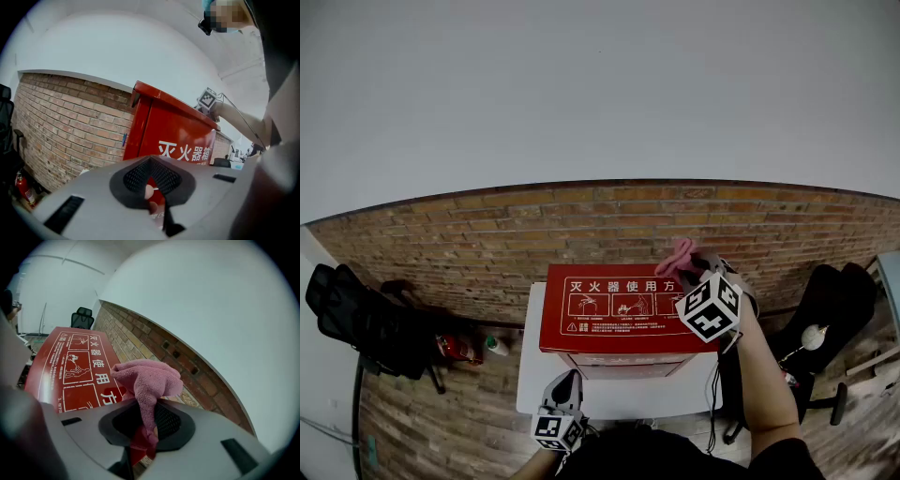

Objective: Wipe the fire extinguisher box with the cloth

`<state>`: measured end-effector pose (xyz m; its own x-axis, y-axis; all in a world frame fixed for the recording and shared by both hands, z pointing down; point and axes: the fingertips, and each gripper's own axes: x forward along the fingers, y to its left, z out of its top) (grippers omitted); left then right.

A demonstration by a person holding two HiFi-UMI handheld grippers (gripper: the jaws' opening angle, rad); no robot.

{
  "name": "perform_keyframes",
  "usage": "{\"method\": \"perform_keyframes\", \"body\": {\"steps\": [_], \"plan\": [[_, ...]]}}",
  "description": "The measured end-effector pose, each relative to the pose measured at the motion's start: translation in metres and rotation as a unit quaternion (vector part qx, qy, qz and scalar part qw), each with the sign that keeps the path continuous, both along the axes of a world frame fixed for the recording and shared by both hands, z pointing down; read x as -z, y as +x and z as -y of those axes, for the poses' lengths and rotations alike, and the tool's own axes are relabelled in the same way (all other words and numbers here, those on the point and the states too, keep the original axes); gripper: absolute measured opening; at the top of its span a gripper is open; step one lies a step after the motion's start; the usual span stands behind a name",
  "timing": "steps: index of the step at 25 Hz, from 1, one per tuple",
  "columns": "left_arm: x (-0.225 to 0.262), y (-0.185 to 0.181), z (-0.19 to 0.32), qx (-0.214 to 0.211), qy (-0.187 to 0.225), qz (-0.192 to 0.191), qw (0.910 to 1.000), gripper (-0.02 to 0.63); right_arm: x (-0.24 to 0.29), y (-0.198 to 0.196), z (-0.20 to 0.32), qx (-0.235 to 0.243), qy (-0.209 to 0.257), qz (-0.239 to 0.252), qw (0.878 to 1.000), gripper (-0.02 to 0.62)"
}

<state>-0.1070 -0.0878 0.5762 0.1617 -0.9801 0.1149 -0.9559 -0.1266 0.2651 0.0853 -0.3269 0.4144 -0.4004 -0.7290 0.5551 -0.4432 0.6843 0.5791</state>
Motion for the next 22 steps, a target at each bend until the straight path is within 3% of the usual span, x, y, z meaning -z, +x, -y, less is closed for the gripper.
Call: {"method": "perform_keyframes", "body": {"steps": [9, 22], "plan": [[0.002, 0.015, -0.001, -0.009, -0.002, 0.003, 1.0, 0.017, 0.001, 0.03, 0.006, -0.025, 0.007, 0.017, 1.0, 0.084], [0.005, 0.016, -0.002, -0.029, -0.002, 0.013, 0.9995, 0.017, 0.004, 0.055, 0.01, -0.078, 0.015, 0.09, 0.993, 0.084]]}}
